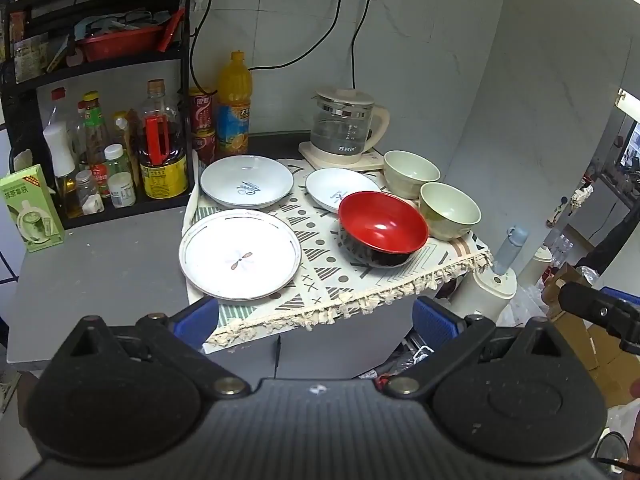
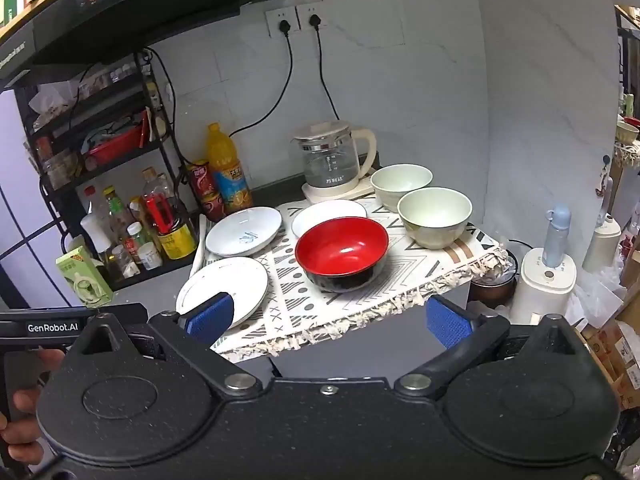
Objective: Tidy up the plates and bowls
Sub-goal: 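Move both grippers toward the large pale green bowl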
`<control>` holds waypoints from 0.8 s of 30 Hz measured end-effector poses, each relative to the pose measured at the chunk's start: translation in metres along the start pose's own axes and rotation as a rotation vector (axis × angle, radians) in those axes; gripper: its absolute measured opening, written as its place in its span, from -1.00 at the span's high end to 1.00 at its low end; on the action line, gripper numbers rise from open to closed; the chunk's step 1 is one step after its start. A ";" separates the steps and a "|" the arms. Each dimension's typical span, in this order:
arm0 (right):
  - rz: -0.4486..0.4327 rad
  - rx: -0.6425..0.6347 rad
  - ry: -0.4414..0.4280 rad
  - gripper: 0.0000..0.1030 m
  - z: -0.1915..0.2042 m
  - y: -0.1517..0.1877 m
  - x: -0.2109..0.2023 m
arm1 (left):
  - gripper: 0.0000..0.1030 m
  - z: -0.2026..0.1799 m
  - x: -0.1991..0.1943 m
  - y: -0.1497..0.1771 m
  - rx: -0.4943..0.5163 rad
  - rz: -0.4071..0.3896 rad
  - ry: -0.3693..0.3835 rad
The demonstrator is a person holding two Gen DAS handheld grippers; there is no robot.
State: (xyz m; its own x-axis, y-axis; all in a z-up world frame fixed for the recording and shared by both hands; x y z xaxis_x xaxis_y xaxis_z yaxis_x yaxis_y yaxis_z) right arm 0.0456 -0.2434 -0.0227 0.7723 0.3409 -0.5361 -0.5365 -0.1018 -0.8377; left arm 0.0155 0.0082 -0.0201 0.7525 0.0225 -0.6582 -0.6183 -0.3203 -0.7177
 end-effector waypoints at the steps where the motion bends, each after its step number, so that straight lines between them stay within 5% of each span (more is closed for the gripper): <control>1: -0.001 -0.003 -0.002 -1.00 0.001 0.000 0.000 | -0.98 0.000 -0.001 0.000 0.001 -0.002 -0.001; 24: 0.007 -0.020 0.009 -1.00 0.000 -0.001 -0.001 | -0.98 0.003 -0.008 0.003 0.004 0.008 -0.010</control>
State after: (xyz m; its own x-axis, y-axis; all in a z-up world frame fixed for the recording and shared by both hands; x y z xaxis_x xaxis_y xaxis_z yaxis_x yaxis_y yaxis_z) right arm 0.0458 -0.2437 -0.0212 0.7713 0.3319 -0.5431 -0.5354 -0.1230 -0.8356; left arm 0.0073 0.0097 -0.0174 0.7451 0.0297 -0.6663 -0.6253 -0.3166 -0.7133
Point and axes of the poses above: each gripper's, at about its wrist camera, not at the fingertips, and x roughly the way its jaws point, z to its left, y to its underside, the point moved 4 cm from there along x, roughly the way its jaws point, and after that the axes turned 7 degrees about -x, right-handed, at the moved point
